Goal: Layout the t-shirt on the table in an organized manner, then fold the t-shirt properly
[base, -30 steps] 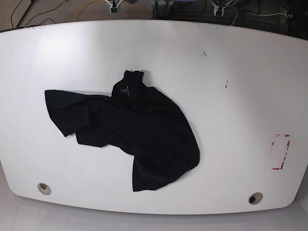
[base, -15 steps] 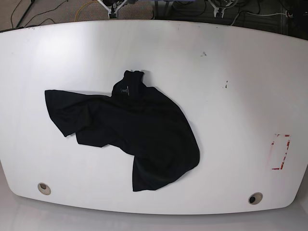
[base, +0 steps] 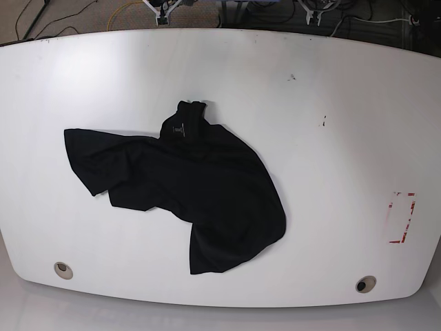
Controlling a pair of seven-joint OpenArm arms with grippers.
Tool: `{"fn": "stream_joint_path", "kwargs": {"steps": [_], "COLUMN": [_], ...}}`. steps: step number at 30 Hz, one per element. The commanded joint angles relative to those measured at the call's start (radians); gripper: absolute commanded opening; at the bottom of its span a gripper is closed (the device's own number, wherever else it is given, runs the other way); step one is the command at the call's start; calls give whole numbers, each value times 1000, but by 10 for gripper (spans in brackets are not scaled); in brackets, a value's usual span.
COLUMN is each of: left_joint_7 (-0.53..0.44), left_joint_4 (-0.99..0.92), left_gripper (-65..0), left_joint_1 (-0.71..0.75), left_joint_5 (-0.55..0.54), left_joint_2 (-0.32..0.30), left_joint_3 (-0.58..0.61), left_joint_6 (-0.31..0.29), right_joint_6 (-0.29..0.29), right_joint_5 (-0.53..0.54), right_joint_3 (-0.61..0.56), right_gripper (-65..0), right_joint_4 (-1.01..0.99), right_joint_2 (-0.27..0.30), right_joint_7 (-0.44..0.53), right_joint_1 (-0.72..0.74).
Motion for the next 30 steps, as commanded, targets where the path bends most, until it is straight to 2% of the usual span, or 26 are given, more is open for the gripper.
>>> {"fn": "stream_joint_path", "kwargs": {"steps": [1, 15, 20, 30], "left_joint_7": [10, 9, 9, -19], "left_joint_4": [-1, 0, 55, 221], "left_gripper": [-415, -415, -415, -415], "left_joint_1": [15, 19, 45, 151], "left_joint_5": [-3, -3, -4, -6], "left_joint_2": [-8, -8, -10, -11], "left_joint_3": [0, 0, -1, -1], "left_joint_6": [2, 2, 2, 2], "right_joint_6": [6, 6, 6, 5], "right_joint_5": [0, 0, 0, 3], "right_joint_3": [0, 0, 0, 0], "right_gripper": [-479, -480, -482, -484], "right_joint_4": [1, 4, 10, 65], "right_joint_2": [-4, -4, -4, -16], "right_joint_7": [8, 9, 14, 109], "right_joint_1": [-2, -2, -6, -80]}}
